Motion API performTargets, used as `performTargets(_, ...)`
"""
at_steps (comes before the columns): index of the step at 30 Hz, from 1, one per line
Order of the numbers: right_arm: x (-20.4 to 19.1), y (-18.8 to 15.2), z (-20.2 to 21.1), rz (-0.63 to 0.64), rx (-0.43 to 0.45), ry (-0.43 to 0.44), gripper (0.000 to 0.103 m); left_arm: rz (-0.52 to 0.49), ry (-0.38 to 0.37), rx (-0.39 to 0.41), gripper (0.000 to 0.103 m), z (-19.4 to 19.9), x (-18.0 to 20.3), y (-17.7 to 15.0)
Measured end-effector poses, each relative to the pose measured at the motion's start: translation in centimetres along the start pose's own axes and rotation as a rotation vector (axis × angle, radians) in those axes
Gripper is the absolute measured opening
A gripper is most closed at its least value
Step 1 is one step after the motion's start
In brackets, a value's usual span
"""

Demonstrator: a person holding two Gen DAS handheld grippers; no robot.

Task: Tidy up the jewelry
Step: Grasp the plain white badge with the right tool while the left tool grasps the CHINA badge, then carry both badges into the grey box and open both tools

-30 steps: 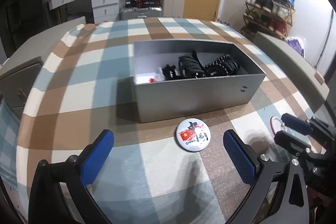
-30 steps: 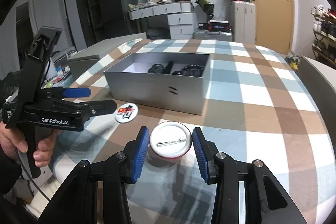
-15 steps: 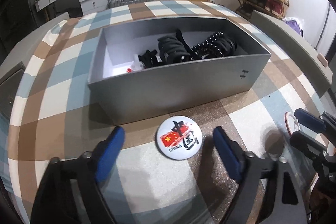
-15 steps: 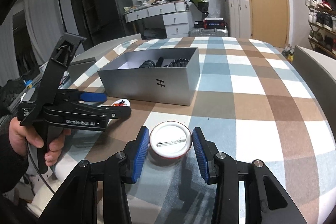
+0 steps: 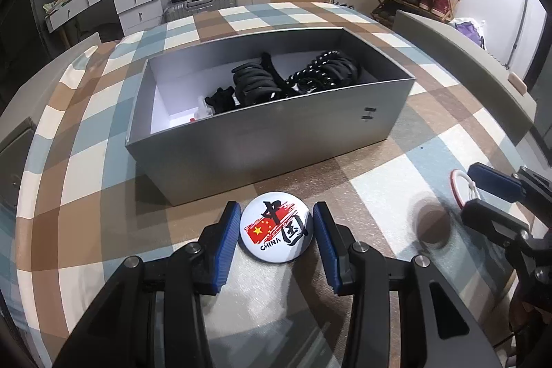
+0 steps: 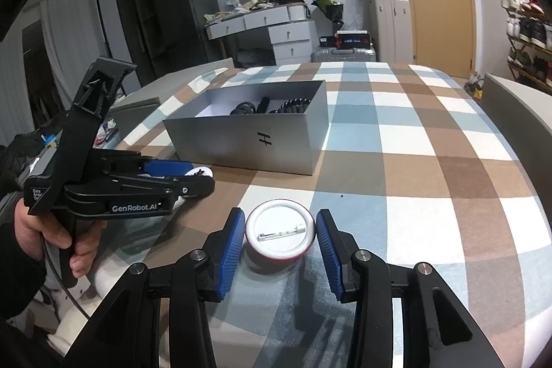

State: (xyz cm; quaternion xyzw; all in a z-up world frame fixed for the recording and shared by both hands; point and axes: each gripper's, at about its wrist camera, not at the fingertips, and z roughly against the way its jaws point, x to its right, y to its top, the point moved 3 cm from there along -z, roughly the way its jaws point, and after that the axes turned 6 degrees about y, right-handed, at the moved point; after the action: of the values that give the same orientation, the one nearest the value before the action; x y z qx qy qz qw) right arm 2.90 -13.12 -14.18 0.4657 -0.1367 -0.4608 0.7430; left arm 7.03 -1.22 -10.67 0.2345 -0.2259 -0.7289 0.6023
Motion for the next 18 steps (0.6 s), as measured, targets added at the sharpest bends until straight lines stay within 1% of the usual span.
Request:
performTargets(11, -0.3, 1.0, 0.8, -0.006, 0.020, 0.006, 0.042, 0.023, -0.026, 0.068, 0.037, 2.4, -0.3, 1.0)
performTargets(14, -0.4, 1.7, 1.0, -0.011, 0.028, 0.012, 0.042, 0.035, -0.031, 0.094, 0.037, 3.2, -0.7, 1.3)
performTargets(18, -0.9, 3.3, 1.1, 0.005, 0.049, 0.021, 0.042, 0.061, -0.041, 0.128, 0.037, 4.4, -1.4, 1.9)
